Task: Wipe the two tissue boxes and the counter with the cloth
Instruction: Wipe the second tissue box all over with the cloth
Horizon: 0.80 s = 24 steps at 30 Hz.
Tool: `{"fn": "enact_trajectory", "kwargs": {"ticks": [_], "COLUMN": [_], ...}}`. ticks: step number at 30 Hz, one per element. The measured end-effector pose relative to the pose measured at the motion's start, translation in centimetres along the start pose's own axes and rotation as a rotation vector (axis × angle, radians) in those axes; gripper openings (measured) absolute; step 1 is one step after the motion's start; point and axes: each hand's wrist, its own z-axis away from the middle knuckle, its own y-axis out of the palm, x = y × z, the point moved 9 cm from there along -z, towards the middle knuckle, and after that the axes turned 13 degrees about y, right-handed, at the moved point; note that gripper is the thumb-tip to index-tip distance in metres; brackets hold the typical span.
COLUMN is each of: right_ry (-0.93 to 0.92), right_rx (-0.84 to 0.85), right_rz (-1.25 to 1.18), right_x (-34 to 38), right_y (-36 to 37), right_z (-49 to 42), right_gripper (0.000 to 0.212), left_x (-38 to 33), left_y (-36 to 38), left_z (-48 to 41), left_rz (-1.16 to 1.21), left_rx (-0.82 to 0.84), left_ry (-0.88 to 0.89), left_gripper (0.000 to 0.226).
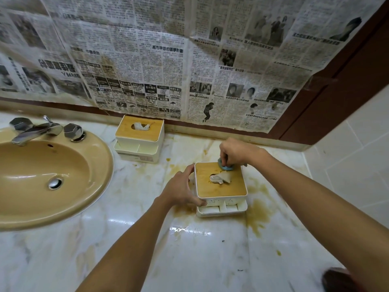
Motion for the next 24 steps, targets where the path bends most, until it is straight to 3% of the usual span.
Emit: {"fn": "enact_trajectory", "kwargs": {"ticks": [6, 11, 15, 24], "right_ry": [0.041, -0.047, -0.135, -0.004], "right_rx": [-0.023, -0.034, -0.026, -0.001], "right_rz": [-0.053, -0.15, -0.15, -0.102], "right_x": [-3.9, 0.3, 3.4, -2.4], "right_y": [1.4, 1.1, 1.2, 1.8], "right_z": [0.5, 0.6, 0.3, 0.3], "right_gripper": [0.027, 0.013, 0.015, 0.021], "left_x": [-0.1, -0.1, -0.1, -0.2], "left_y": [0.0, -0.1, -0.2, -0.2], "left_z": [0.0, -0.1, -0.1, 0.0], "left_rz": [-0.012, -0.041, -0.055, -0.052], "left_rx": [0.01, 0.001, 0.002, 0.008], "left_ry": [-0.001, -0.007, -0.004, -0.005], "left_gripper": [0.13, 0.132, 0.13, 0.13]}}
